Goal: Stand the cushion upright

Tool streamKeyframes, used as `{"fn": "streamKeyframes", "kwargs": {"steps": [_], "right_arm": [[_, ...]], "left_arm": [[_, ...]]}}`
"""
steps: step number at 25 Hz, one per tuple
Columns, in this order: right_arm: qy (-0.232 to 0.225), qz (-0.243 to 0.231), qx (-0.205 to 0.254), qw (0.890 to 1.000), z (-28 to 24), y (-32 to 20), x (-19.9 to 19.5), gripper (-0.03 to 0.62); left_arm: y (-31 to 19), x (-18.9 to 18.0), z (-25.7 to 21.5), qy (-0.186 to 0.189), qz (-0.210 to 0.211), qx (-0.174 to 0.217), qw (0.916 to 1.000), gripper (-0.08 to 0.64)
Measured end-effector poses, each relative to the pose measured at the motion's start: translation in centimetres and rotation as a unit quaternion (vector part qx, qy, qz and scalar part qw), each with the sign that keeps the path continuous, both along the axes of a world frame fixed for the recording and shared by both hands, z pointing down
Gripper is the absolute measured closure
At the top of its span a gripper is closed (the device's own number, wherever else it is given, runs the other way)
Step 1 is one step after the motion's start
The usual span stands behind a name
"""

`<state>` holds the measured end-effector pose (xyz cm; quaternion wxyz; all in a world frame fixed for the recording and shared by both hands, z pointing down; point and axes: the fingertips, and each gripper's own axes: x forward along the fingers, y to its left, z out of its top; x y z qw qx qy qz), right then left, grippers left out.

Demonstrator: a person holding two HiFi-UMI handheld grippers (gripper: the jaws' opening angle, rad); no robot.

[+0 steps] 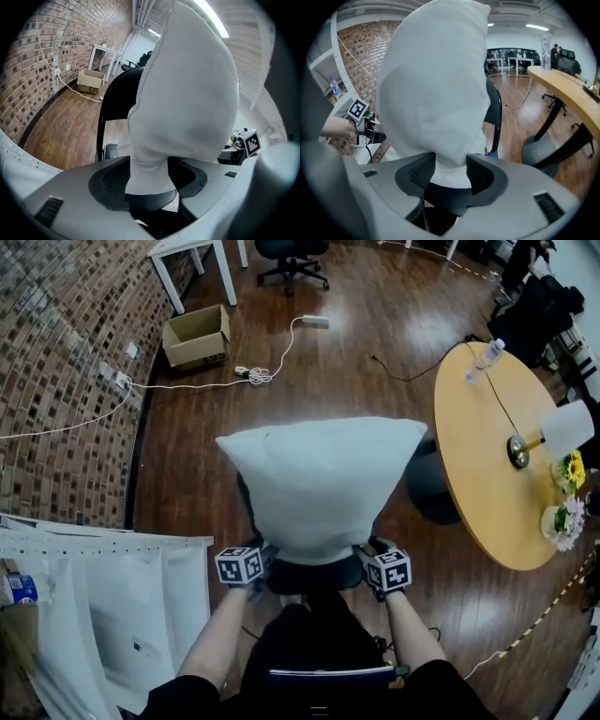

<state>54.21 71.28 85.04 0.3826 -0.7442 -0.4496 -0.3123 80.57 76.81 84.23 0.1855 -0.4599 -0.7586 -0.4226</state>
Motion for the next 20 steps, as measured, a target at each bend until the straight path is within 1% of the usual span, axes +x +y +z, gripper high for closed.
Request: {"fn": "streamKeyframes", "kwargs": {"steps": [2, 5, 7, 8, 9, 10, 11, 12, 16, 17, 20], "right_arm": [[0.008, 0.016, -0.009, 1.000, -0.9, -0.5, 0.2, 0.385], [0.051, 0.045, -0.026, 0.997, -3.1, -1.1, 1.4, 0.444], [0.093, 0.076, -0.044, 0.992, -5.2, -1.3, 2.0, 0.474], [0.106, 0.087, -0.053, 0.989, -6.0, -1.6, 2.2, 0.520], [0.108, 0.089, -0.060, 0.988, -6.6, -2.2, 2.4, 0.531], [0.105, 0.083, -0.065, 0.989, -7.1, -2.8, 2.7, 0.553], [0.102, 0.076, -0.070, 0.989, -7.7, -3.4, 3.1, 0.589], [0.107, 0.072, -0.074, 0.989, -8.3, -3.8, 3.4, 0.591], [0.145, 0.081, -0.088, 0.982, -10.8, -5.0, 5.5, 0.591], [0.144, 0.071, -0.090, 0.983, -11.2, -5.6, 6.0, 0.591], [0.121, 0.029, -0.096, 0.988, -12.0, -7.3, 7.0, 0.592]], "left_arm": [[-0.3, 0.4, -0.7, -0.008, -0.004, -0.009, 0.9999, 0.310], [-0.9, 1.7, -3.0, -0.037, -0.026, -0.029, 0.9985, 0.327], [-1.0, 2.4, -5.3, -0.060, -0.033, -0.050, 0.9964, 0.374], [-1.2, 2.6, -6.4, -0.070, -0.030, -0.060, 0.9953, 0.377], [-1.5, 2.6, -7.4, -0.079, -0.024, -0.067, 0.9943, 0.395], [-2.0, 2.5, -8.4, -0.088, -0.016, -0.074, 0.9933, 0.397], [-2.4, 2.3, -9.4, -0.095, -0.009, -0.082, 0.9921, 0.397], [-2.6, 2.2, -10.4, -0.098, -0.003, -0.093, 0.9908, 0.403], [-3.6, 2.6, -14.2, -0.105, 0.017, -0.139, 0.9846, 0.551], [-4.1, 2.6, -14.9, -0.110, 0.022, -0.146, 0.9829, 0.557], [-5.8, 2.1, -16.6, -0.130, 0.028, -0.163, 0.9777, 0.558]]}}
